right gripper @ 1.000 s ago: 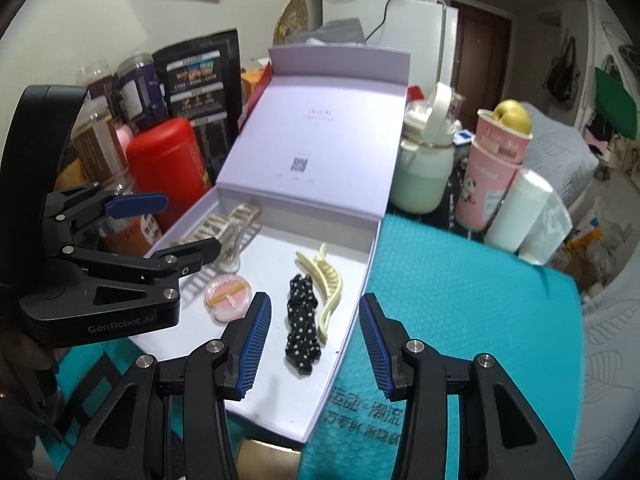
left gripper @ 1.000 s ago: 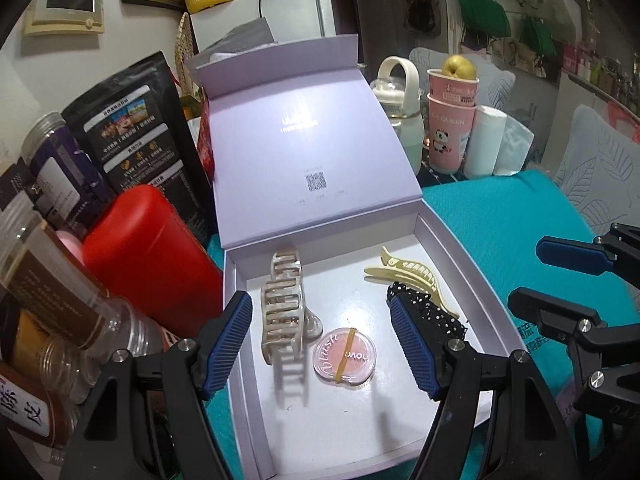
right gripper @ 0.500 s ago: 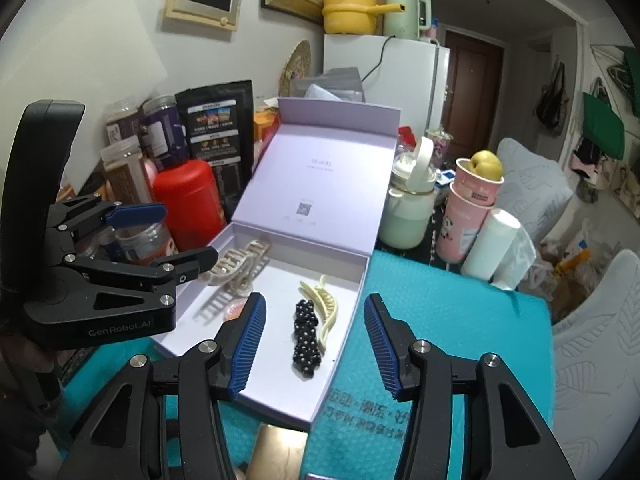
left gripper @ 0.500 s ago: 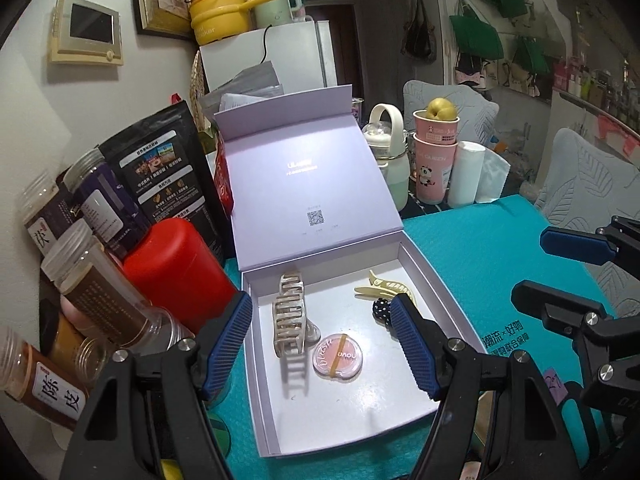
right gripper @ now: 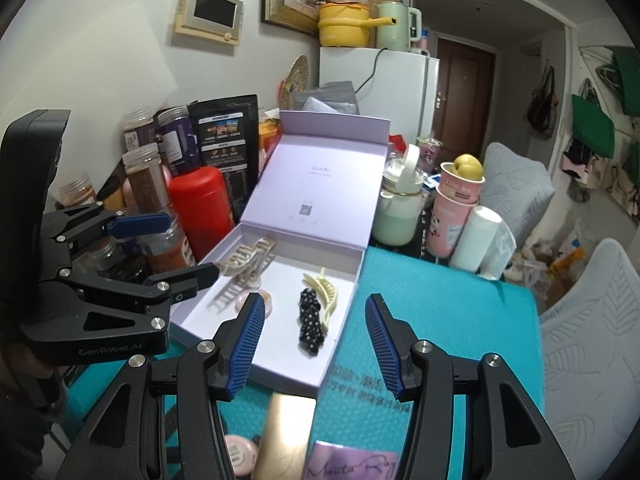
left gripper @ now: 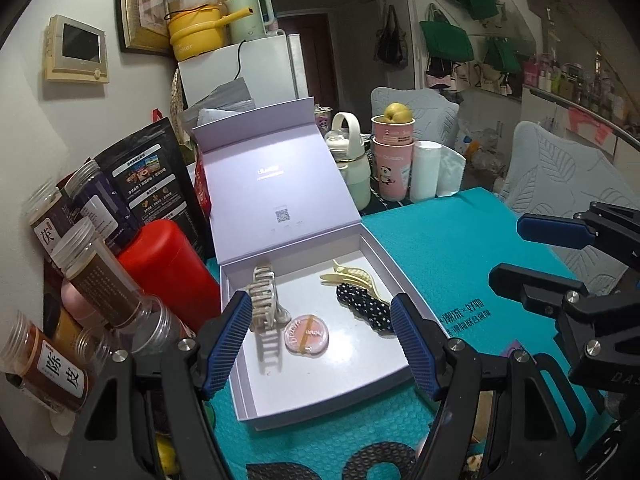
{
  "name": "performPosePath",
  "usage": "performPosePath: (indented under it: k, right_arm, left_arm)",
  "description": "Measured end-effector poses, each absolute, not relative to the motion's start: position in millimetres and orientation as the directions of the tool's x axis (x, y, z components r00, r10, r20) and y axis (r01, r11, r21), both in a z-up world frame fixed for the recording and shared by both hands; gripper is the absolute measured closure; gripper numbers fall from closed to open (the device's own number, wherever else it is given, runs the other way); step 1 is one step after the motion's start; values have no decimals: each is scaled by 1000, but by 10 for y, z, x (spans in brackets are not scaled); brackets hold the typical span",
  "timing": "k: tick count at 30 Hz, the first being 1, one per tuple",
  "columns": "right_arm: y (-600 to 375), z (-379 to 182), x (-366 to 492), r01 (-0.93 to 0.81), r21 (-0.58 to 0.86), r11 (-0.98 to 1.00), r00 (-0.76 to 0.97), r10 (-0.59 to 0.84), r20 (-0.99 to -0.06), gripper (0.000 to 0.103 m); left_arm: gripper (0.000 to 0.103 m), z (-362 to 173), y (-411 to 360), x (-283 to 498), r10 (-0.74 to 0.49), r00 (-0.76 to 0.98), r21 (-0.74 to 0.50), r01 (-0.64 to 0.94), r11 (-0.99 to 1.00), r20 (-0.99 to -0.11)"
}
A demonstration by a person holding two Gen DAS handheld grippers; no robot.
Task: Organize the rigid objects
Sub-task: 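Withdraw both grippers from the box back toward the remaining items on the mat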
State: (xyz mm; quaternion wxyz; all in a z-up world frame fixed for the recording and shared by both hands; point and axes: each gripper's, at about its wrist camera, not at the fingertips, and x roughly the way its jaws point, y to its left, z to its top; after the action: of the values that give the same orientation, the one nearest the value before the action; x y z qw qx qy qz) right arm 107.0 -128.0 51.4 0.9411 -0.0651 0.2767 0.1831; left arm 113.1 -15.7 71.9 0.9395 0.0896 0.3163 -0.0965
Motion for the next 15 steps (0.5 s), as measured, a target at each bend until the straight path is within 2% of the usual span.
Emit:
performPosePath:
  k: [15]
  right_arm:
    - [-1374, 417, 627, -379, 15, 925, 769, 323, -552, 51]
  left_arm:
    - [32, 609, -269, 688, -193, 750, 79, 311, 947, -633]
